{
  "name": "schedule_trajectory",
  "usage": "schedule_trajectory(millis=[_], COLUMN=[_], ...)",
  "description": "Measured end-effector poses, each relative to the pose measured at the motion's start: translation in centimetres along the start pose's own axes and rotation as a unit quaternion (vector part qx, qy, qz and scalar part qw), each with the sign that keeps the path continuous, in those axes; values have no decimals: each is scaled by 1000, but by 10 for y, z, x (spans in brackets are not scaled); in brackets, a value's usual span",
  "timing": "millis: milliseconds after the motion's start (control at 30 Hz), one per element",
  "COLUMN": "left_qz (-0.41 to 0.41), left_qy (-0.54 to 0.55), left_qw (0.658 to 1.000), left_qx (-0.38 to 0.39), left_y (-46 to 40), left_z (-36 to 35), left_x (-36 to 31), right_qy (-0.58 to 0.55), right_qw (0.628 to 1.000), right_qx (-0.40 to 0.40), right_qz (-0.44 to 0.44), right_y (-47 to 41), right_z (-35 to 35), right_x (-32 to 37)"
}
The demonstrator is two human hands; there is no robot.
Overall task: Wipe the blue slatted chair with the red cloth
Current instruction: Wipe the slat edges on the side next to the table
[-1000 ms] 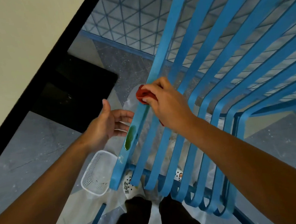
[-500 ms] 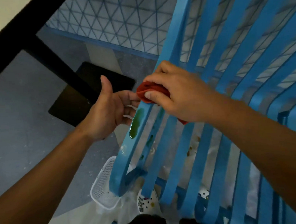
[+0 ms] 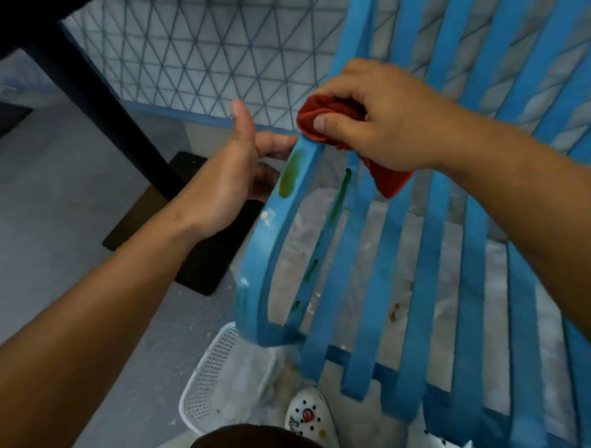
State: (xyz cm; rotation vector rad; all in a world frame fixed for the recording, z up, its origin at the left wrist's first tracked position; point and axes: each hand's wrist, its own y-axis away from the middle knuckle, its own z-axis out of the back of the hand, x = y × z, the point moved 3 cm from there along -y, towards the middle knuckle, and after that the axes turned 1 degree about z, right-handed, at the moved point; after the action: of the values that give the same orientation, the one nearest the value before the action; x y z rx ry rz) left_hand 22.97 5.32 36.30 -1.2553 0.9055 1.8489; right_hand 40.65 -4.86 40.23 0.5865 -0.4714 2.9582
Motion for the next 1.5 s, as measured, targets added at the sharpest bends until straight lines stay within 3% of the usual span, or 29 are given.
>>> schedule_trajectory(millis=[333, 600, 833, 1267, 1500], left_qz=[57, 72, 72, 95, 91], left_qy=[75, 90, 123, 188, 119], left_qw=[996, 993, 990, 977, 986], left_qx=[-4, 9, 18, 40, 72], left_y=[28, 28, 35, 36, 34], left_z=[2, 8, 10, 9, 14], left_x=[-12, -5, -1, 7, 4], right_qy=[-3, 0, -17, 15, 26], right_qw=[994, 989, 991, 984, 987], right_qx=[57, 16, 16, 17, 21], right_qz=[-96, -149, -133, -178, -155], right_y=[0, 4, 37, 19, 36], right_z=[6, -10, -12, -7, -10], right_x=[43, 49, 81, 69, 81])
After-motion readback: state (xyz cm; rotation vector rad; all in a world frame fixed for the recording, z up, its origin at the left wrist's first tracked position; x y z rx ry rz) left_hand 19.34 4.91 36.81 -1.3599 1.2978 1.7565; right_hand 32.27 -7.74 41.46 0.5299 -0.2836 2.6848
